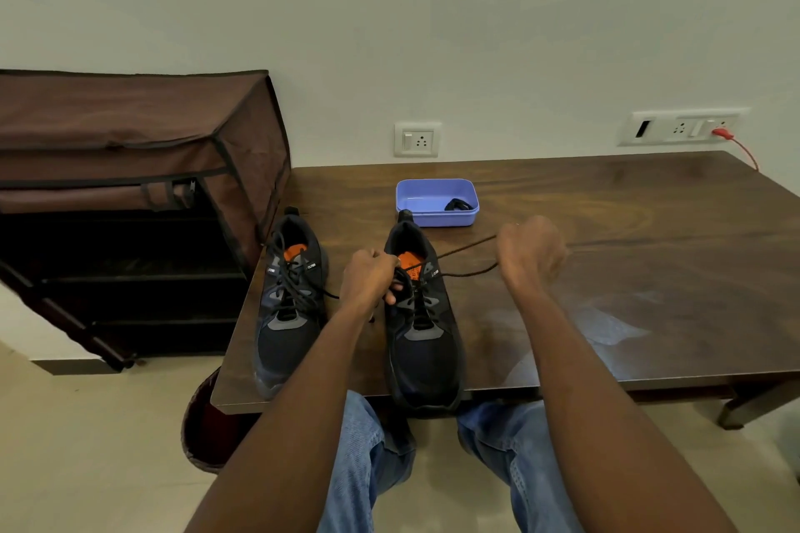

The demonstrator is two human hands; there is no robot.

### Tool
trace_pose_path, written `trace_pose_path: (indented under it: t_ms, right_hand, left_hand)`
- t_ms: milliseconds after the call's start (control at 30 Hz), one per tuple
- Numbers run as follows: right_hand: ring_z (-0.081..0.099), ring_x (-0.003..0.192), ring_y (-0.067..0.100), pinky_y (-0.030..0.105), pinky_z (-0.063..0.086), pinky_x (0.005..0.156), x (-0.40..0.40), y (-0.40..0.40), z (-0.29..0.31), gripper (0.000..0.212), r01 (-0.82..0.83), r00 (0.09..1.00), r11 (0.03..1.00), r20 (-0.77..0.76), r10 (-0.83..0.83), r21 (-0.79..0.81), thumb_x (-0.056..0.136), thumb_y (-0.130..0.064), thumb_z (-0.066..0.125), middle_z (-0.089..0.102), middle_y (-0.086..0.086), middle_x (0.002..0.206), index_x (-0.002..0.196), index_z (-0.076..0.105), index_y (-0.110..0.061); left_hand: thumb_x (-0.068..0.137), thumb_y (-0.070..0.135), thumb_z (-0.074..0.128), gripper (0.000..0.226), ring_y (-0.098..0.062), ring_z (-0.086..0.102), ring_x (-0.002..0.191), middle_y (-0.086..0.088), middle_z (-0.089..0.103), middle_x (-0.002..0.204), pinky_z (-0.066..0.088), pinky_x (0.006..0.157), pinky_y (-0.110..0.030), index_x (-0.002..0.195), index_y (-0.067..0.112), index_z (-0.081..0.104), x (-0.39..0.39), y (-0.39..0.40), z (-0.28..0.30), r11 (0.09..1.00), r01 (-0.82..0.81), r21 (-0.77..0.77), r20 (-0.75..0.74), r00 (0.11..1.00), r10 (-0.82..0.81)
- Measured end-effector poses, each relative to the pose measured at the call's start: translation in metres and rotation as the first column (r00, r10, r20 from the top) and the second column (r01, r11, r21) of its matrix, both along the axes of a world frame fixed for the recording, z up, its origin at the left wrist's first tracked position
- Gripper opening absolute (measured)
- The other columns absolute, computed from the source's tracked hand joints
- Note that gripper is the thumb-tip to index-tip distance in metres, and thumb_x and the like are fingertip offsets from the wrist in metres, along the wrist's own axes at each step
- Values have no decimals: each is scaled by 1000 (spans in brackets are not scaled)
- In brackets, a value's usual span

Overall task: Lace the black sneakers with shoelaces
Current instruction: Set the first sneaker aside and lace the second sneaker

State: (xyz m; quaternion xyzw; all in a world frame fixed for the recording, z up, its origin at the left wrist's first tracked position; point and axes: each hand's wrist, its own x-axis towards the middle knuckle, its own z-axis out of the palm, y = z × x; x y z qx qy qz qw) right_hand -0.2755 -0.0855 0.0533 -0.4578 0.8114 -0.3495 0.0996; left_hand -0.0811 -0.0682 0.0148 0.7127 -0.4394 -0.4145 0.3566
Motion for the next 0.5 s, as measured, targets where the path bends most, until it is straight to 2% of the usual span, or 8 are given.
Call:
trace_pose_path:
  t_ms: [67,100,167,233,300,400,500]
  right_hand:
    - [55,112,38,46,41,101,-2,2,-4,20,3,997,995,-77,5,101,87,-18,53,66,19,112,91,67,-4]
    - [52,118,37,45,38,102,2,3,-7,22,-40,989,988,-135,60,149,88,-20,54,63,18,118,98,68,-6]
    - [51,119,36,41,39,98,14,1,-13,26,-263,938,948,-183,295,179,85,-20,52,63,16,117,103,68,-11]
    - [56,115,33,40,45,97,31,-2,-18,29,-542,824,827,-99,558,149,85,-15,54,66,13,114,107,72,-12]
    - [57,111,28,42,49,96,48,1,-22,29,-682,707,701,-61,705,210,88,-11,58,66,8,113,113,74,-14]
    - [59,96,24,38,51,81,60,5,-26,23,-719,651,633,-43,758,288,92,-7,53,66,8,103,99,73,-17]
    - [61,89,21,35,49,74,58,4,-25,25,-713,679,658,6,734,241,93,-9,52,68,3,96,96,72,-23]
  left_hand:
    - [95,22,55,16,-8,50,33,-10,73,76,30,31,-17,100,8,63,0,0,-1,1000,-3,-5,2,1000,3]
    - [95,22,55,16,-8,49,32,-10,73,77,30,31,-17,100,8,62,1,0,-1,1000,-4,-5,1,1000,4]
    - [95,23,56,16,-8,49,32,-10,74,77,31,33,-17,99,8,63,1,0,-2,1000,-6,-6,3,1000,6]
    - [95,25,56,17,-10,51,35,-8,74,76,33,37,-19,99,10,63,1,0,-2,1000,-5,-10,11,1000,5]
    - [94,25,56,16,-10,53,36,-7,74,77,33,36,-19,98,11,63,1,0,-3,1000,-7,-14,12,1000,7]
    - [94,23,55,16,-10,53,37,-8,74,79,31,32,-18,99,10,63,0,0,-2,1000,-10,-11,14,1000,11]
    - [95,22,54,15,-8,52,36,-8,73,79,32,32,-17,99,10,62,-1,0,-1,1000,-12,-5,14,1000,12]
